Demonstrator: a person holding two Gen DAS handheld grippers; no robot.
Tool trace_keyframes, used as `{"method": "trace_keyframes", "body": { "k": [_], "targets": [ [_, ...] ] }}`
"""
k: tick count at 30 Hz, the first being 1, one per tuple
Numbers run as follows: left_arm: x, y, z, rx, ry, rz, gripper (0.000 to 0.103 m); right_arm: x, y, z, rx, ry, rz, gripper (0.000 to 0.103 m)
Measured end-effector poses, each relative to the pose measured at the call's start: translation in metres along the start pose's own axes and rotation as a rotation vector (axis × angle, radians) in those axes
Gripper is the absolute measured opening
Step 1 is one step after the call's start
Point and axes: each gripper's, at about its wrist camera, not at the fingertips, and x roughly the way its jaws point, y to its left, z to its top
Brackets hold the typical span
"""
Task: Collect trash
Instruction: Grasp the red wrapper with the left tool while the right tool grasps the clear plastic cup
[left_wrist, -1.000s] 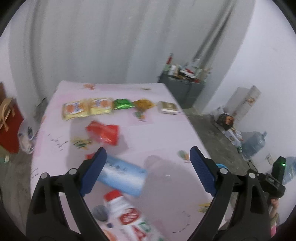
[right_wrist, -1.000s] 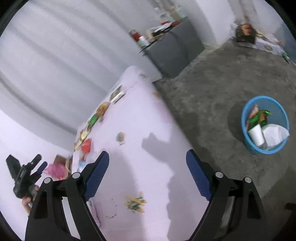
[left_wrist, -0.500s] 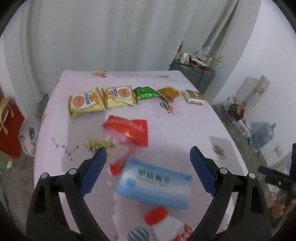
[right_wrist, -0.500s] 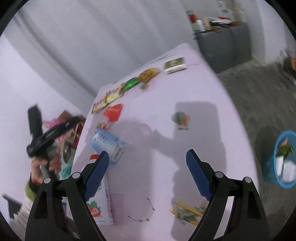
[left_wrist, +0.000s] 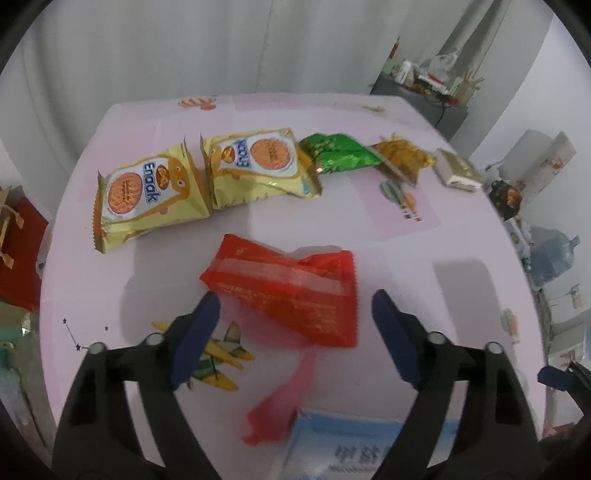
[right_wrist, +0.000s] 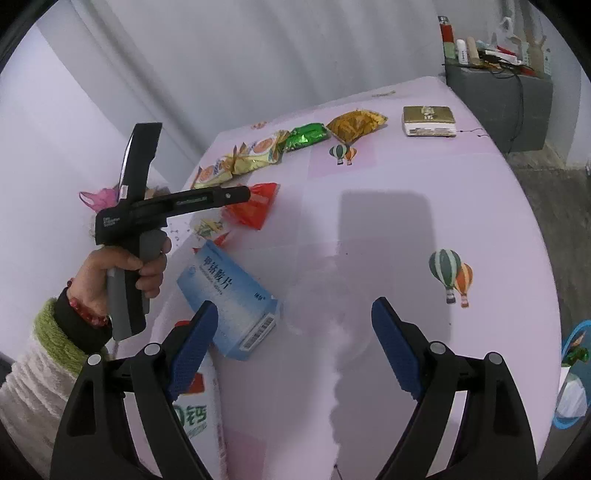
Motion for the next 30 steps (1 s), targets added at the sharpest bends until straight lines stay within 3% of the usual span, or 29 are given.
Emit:
{"method": "trace_keyframes", "body": {
  "k": [3, 8, 17, 30],
  "targets": [
    [0.014, 0.004, 0.000, -0.004, 0.026, 0.030, 0.065, 0.010, 0.002, 0.001, -0.012, 0.011, -0.008, 0.083],
    [0.018, 0.003, -0.002, 0.036, -0.006, 0.073, 0.050, 0.019, 0.006, 0.000, -0.035, 0.020, -0.023, 0.083],
    [0.013, 0.006, -0.004, 0.030, -0.036, 0.053, 0.019, 0.016, 0.005, -0.002, -0.049, 0.003, -0.029, 0.083],
    [-0.012, -0.010, -0.007, 0.065, -0.097, 0.053, 0.003, 0.017, 0.011, -0.009, -0.132, -0.023, -0.060, 0.083]
  ]
}}
